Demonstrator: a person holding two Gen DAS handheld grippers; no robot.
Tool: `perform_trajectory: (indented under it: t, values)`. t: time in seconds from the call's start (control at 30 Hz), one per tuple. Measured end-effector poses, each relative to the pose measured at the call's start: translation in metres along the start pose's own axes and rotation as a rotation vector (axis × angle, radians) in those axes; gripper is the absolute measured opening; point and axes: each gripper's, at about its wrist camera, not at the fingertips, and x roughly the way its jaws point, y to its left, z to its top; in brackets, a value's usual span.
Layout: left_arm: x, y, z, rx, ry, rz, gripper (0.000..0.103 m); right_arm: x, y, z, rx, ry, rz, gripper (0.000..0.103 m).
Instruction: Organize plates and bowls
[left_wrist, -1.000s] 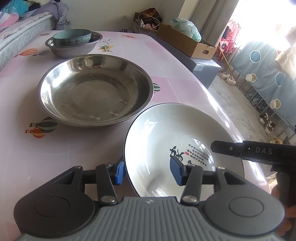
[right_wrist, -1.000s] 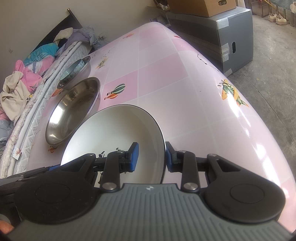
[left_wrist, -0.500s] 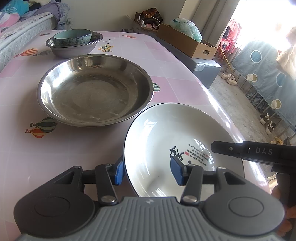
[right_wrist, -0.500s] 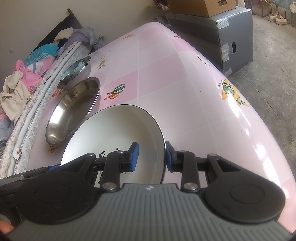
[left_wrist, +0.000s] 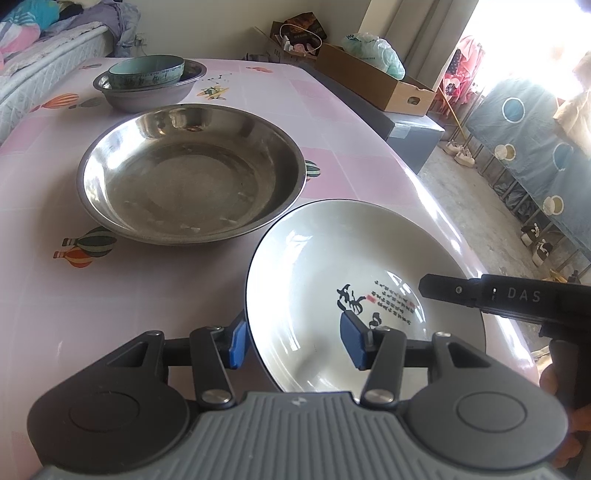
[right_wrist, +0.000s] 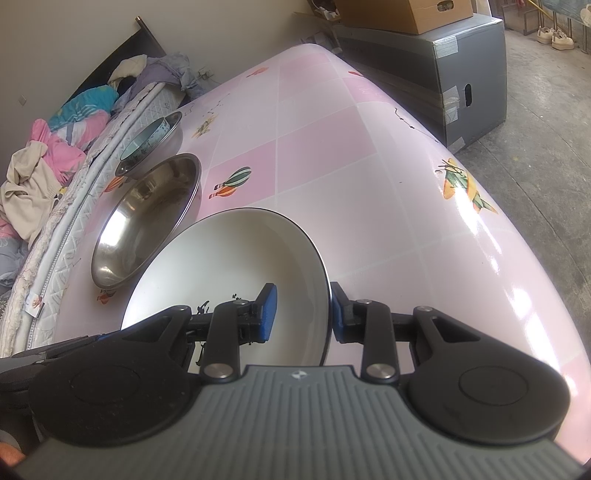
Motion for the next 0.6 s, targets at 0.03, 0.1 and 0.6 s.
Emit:
perform_trajectory:
  t: [0.03, 0.1, 0.6]
  values:
    - [-0.0003, -0.0002, -0.0007, -0.001, 0.0, 0.0, 0.052, 0.0, 0.0, 0.0, 0.0, 0.0, 0.0, 0.029]
    - [-0.0008, -0.0006, -0.0018, -0.002, 0.003, 0.0, 0.052, 0.0, 0.0, -0.0001, 0.0, 0.0, 0.0, 0.029]
    - [-0.004, -0.0078, -0.0094, 0.05, -0.017, 0.063, 0.039, -0.0049, -0.0011, -0.0022, -0.001, -0.01, -0.004, 0.029]
